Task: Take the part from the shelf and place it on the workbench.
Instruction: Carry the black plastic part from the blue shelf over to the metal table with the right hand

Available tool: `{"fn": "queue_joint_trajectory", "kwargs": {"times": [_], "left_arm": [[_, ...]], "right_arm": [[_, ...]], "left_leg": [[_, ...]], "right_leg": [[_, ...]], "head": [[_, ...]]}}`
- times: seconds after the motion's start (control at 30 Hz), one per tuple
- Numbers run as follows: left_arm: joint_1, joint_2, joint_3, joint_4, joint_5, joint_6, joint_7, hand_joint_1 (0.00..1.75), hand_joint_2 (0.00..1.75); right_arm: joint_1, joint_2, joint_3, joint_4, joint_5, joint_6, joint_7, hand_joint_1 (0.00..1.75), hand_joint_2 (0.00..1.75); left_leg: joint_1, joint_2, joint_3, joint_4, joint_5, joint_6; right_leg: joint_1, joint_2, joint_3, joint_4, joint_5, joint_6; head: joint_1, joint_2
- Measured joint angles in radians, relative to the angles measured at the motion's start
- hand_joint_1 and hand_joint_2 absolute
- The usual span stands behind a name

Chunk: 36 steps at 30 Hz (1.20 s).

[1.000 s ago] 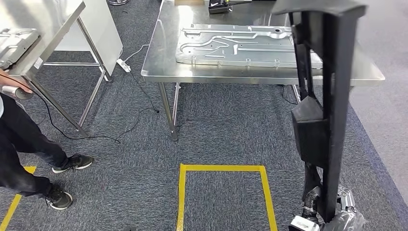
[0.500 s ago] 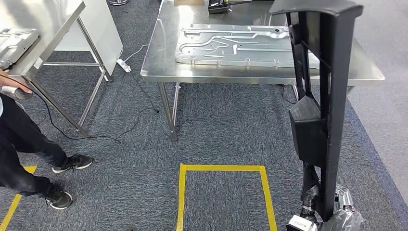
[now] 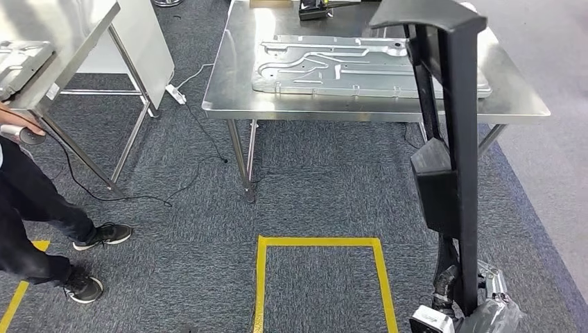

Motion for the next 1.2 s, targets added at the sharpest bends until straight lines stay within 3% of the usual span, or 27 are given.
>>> {"fn": "queue_joint_trajectory", "kwargs": {"times": [0.03, 0.07, 0.17, 0.23, 0.37, 0.4, 0.47, 0.5, 0.53, 0.57, 0.6, 0.63, 0.7, 0.77, 0.87, 0.93, 1.0, 1.03, 1.07, 1.1, 1.13, 1.2], "left_arm": [[0.001, 0.000, 0.001, 0.000, -0.001, 0.000, 0.000, 0.00, 1.75], [0.001, 0.000, 0.002, 0.000, -0.001, 0.000, 0.000, 0.00, 1.75], [0.000, 0.001, 0.002, 0.000, -0.003, 0.002, 0.000, 0.00, 1.75], [-0.001, 0.003, 0.003, 0.000, -0.003, 0.004, 0.000, 0.00, 1.75], [-0.001, 0.003, 0.004, 0.000, -0.003, 0.005, 0.000, 0.00, 1.75], [-0.001, 0.003, 0.004, 0.000, -0.003, 0.005, 0.000, 0.00, 1.75], [-0.001, 0.003, 0.005, 0.000, -0.003, 0.005, 0.000, 0.00, 1.75], [0.000, 0.003, 0.005, 0.000, -0.004, 0.005, 0.000, 0.00, 1.75], [0.002, 0.003, 0.006, 0.000, -0.004, 0.005, 0.000, 0.00, 1.75], [0.003, 0.003, 0.006, 0.000, -0.004, 0.005, 0.000, 0.00, 1.75], [0.003, 0.003, 0.006, 0.000, -0.004, 0.005, 0.000, 0.00, 1.75], [0.003, 0.004, 0.007, 0.000, -0.004, 0.005, 0.000, 0.00, 1.75], [0.002, 0.006, 0.008, 0.000, -0.004, 0.004, 0.000, 0.00, 1.75], [0.000, 0.006, 0.009, 0.000, -0.005, 0.002, -0.001, 0.00, 1.75], [0.001, 0.005, 0.010, 0.000, -0.005, 0.002, -0.001, 0.00, 1.75], [0.001, 0.005, 0.010, 0.000, -0.006, 0.002, -0.001, 0.00, 1.75], [-0.001, 0.005, 0.010, 0.000, -0.006, 0.001, 0.000, 0.00, 1.75], [-0.001, 0.005, 0.010, 0.000, -0.006, 0.001, 0.000, 0.00, 1.75], [0.000, 0.004, 0.010, 0.000, -0.006, 0.001, 0.000, 0.00, 1.75], [0.001, 0.004, 0.010, 0.000, -0.006, 0.000, 0.000, 0.00, 1.75], [0.001, 0.003, 0.010, 0.000, -0.007, 0.000, 0.000, 0.00, 1.75], [0.001, 0.002, 0.011, 0.000, -0.007, 0.000, 0.001, 0.00, 1.75]], "right_arm": [[0.000, 0.000, -0.001, 0.001, -0.002, 0.000, 0.001, 1.75, 1.75], [0.000, 0.000, -0.001, 0.002, -0.004, 0.000, 0.001, 1.75, 1.75], [-0.002, 0.000, -0.001, 0.004, -0.010, 0.000, 0.001, 1.75, 1.75], [-0.003, 0.000, -0.001, 0.005, -0.012, 0.000, 0.001, 1.75, 1.75], [-0.003, 0.002, -0.002, 0.006, -0.017, 0.000, 0.001, 1.75, 1.75], [-0.004, 0.003, -0.002, 0.006, -0.020, 0.000, 0.000, 1.75, 1.75], [-0.004, 0.004, -0.002, 0.006, -0.026, 0.000, -0.002, 1.75, 1.75], [-0.004, 0.004, -0.002, 0.006, -0.030, 0.000, -0.004, 1.75, 1.75], [-0.004, 0.004, -0.002, 0.006, -0.034, 0.000, -0.006, 1.75, 1.75], [-0.004, 0.004, -0.002, 0.005, -0.036, 0.000, -0.009, 1.75, 1.75], [-0.004, 0.004, -0.002, 0.005, -0.038, 0.000, -0.012, 1.75, 1.75], [-0.004, 0.004, -0.002, 0.005, -0.039, 0.000, -0.014, 1.75, 1.75], [-0.005, 0.005, -0.002, 0.005, -0.039, 0.000, -0.016, 1.75, 1.75], [-0.006, 0.005, -0.002, 0.005, -0.034, 0.000, -0.017, 1.75, 1.75], [-0.006, 0.005, -0.002, 0.003, -0.028, 0.000, -0.017, 1.75, 1.75], [-0.008, 0.005, -0.002, 0.001, -0.026, 0.000, -0.017, 1.75, 1.75], [-0.008, 0.004, -0.002, 0.001, -0.025, 0.000, -0.017, 1.75, 1.75], [-0.007, 0.004, -0.002, 0.001, -0.024, 0.000, -0.017, 1.75, 1.75], [-0.007, 0.004, -0.002, 0.001, -0.023, 0.000, -0.017, 1.75, 1.75], [-0.007, 0.004, -0.002, 0.001, -0.021, 0.000, -0.016, 1.75, 1.75], [-0.007, 0.004, -0.002, 0.001, -0.020, 0.000, -0.016, 1.75, 1.75], [-0.009, 0.003, -0.002, 0.001, -0.018, 0.000, -0.017, 1.75, 1.75]], "left_leg": [[0.002, 0.002, 0.001, 0.001, -0.002, -0.003], [0.005, 0.003, 0.003, 0.003, -0.006, -0.008], [0.015, 0.002, 0.005, 0.023, -0.025, -0.035], [0.012, 0.002, 0.002, 0.033, -0.035, -0.052], [0.017, 0.000, -0.003, 0.057, -0.058, -0.068], [0.018, -0.001, -0.022, 0.099, -0.082, -0.070], [0.016, -0.003, -0.090, 0.235, -0.143, -0.068], [0.015, -0.004, -0.126, 0.299, -0.162, -0.066], [0.013, -0.004, -0.148, 0.333, -0.161, -0.062], [0.011, -0.004, -0.153, 0.327, -0.140, -0.056], [0.007, -0.005, -0.138, 0.282, -0.101, -0.047], [0.001, -0.008, -0.112, 0.213, -0.058, -0.036], [-0.008, -0.012, -0.068, 0.102, -0.010, -0.017], [-0.015, -0.014, -0.055, 0.069, -0.009, -0.012], [-0.009, -0.011, -0.043, 0.044, -0.001, -0.009], [-0.004, -0.008, -0.033, 0.030, 0.004, -0.004], [-0.003, -0.007, -0.029, 0.029, 0.000, -0.001], [-0.003, -0.007, -0.027, 0.029, -0.002, -0.001], [-0.003, -0.006, -0.024, 0.030, -0.006, -0.003], [-0.002, -0.006, -0.019, 0.031, -0.010, -0.005], [-0.001, -0.006, -0.014, 0.033, -0.015, -0.009], [-0.004, -0.007, -0.009, 0.040, -0.027, -0.021]], "right_leg": [[-0.006, -0.002, -0.013, 0.021, 0.003, 0.006], [-0.012, -0.005, -0.004, 0.001, 0.026, 0.012], [-0.023, -0.016, 0.085, -0.179, 0.110, 0.026], [-0.020, -0.014, 0.104, -0.223, 0.113, 0.016], [-0.017, -0.007, 0.104, -0.222, 0.109, -0.019], [-0.016, -0.006, 0.106, -0.224, 0.108, -0.027], [-0.009, -0.006, 0.109, -0.224, 0.104, -0.036], [-0.005, -0.005, 0.112, -0.224, 0.101, -0.040], [0.000, -0.003, 0.115, -0.224, 0.099, -0.043], [0.005, -0.001, 0.120, -0.224, 0.096, -0.045], [0.009, 0.002, 0.126, -0.224, 0.093, -0.047], [0.011, 0.004, 0.132, -0.224, 0.090, -0.048], [0.016, 0.007, 0.137, -0.223, 0.084, -0.044], [0.014, 0.008, 0.135, -0.225, 0.082, -0.035], [0.013, 0.004, 0.133, -0.212, 0.071, -0.019], [0.012, -0.001, 0.094, -0.130, 0.026, -0.010], [0.007, -0.003, 0.024, -0.005, -0.023, -0.003], [0.004, -0.004, -0.001, 0.033, -0.028, 0.001], [0.002, -0.005, -0.008, 0.034, -0.011, 0.003], [-0.001, -0.006, 0.005, -0.005, 0.024, 0.005], [-0.004, -0.009, 0.034, -0.072, 0.067, 0.006], [-0.003, -0.014, 0.086, -0.187, 0.114, 0.001]], "head": [[0.000, 0.000], [0.000, 0.000], [0.001, 0.000], [0.000, 0.000], [-0.003, 0.000], [-0.003, 0.000], [-0.003, 0.000], [-0.003, 0.000], [-0.003, 0.000], [-0.003, 0.000], [-0.003, 0.000], [-0.003, 0.000], [-0.002, 0.000], [-0.002, 0.000], [-0.002, 0.000], [-0.001, 0.000], [0.000, 0.000], [0.000, 0.000], [0.000, 0.000], [0.000, 0.000], [0.000, 0.000], [0.000, 0.000]]}}
